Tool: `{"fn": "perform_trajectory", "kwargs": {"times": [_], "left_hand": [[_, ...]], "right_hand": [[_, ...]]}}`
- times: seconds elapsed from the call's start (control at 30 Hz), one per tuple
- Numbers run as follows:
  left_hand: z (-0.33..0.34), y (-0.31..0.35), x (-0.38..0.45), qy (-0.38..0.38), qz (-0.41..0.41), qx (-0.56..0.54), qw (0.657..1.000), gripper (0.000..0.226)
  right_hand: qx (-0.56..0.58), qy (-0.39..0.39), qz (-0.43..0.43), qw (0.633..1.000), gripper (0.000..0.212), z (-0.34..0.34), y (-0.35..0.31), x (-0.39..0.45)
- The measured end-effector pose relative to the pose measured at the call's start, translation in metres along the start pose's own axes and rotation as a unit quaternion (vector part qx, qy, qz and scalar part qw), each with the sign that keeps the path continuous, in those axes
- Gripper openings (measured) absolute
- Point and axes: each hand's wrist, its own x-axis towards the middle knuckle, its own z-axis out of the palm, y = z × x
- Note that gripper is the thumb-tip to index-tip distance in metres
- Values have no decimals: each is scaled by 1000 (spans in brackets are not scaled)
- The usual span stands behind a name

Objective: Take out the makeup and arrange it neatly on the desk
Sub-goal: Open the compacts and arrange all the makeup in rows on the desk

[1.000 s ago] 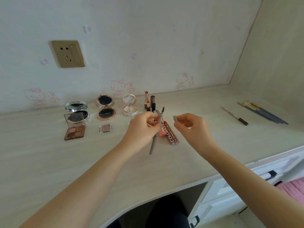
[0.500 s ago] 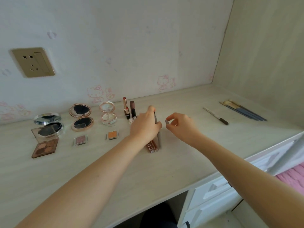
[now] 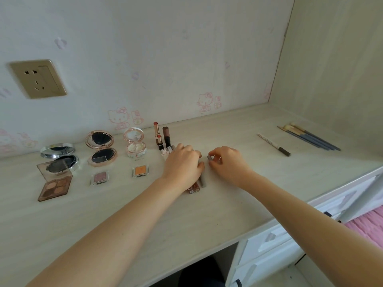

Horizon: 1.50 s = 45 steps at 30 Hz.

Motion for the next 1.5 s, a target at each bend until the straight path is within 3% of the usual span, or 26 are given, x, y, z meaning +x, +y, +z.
{"fn": "perform_trajectory", "kwargs": {"times": [0.43, 0.67, 1.13, 1.37, 1.5], "left_hand": [[-16, 0, -37, -85, 20, -7, 996, 61], [-14, 2, -35, -54, 2, 2, 999, 54], [-16, 0, -33, -56, -15, -15, 998, 56], [-20, 8, -14, -35, -7, -71, 997, 40], [-16, 26, 5, -71, 43, -87, 993, 41]], "right_hand": [[-9, -6, -35, 999, 25, 7, 3, 4], [15, -15, -40, 999, 23, 14, -7, 11], [79, -5, 33, 996, 18, 10, -16, 18], [-1, 31, -16, 999, 24, -25, 11, 0], [-47, 46, -11, 998, 23, -47, 37, -8]]}}
